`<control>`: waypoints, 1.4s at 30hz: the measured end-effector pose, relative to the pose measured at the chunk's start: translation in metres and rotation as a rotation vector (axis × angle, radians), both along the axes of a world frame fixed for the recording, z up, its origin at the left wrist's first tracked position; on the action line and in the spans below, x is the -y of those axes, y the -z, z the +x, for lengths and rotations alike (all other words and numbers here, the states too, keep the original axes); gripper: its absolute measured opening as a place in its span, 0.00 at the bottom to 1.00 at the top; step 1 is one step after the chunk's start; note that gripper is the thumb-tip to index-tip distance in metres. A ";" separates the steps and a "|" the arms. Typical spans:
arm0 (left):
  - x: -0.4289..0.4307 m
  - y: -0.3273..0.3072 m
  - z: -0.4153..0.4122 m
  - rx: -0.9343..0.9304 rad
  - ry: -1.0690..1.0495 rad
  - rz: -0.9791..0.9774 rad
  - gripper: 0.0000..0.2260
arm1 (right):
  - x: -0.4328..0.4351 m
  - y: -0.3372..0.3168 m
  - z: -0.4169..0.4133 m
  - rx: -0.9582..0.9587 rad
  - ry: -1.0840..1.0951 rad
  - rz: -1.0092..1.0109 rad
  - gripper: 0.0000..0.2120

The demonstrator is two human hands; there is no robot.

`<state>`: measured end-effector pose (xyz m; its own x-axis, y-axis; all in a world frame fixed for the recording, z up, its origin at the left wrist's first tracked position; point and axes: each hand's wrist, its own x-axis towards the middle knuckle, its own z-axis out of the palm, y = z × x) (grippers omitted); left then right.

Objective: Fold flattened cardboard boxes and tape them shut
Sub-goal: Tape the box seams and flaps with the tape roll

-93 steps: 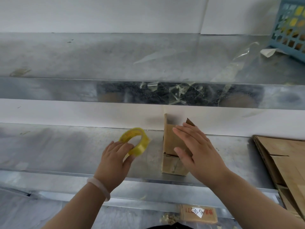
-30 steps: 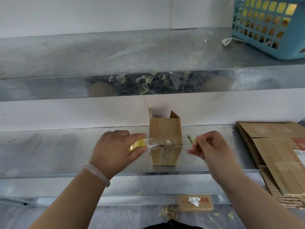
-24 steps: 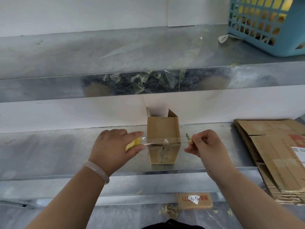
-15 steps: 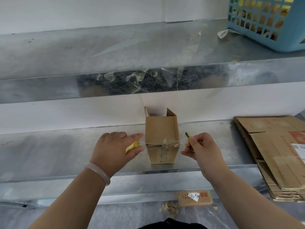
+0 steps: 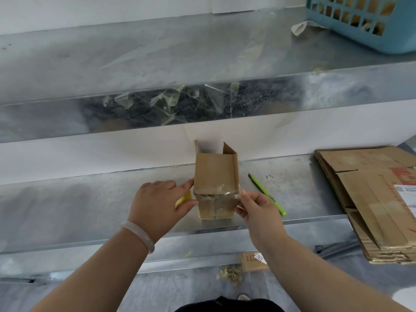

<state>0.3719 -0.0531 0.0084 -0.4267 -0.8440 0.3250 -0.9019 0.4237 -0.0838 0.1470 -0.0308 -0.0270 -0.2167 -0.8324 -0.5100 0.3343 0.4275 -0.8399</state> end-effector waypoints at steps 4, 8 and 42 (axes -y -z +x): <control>-0.002 0.003 -0.006 -0.022 -0.023 0.026 0.25 | -0.001 0.003 0.004 0.171 0.067 0.035 0.05; -0.002 0.003 -0.005 -0.037 -0.025 0.023 0.25 | -0.001 0.002 0.000 0.181 0.076 0.084 0.07; 0.003 -0.008 0.035 -0.113 0.265 -0.048 0.20 | 0.030 0.005 -0.026 -1.268 -0.624 -1.073 0.22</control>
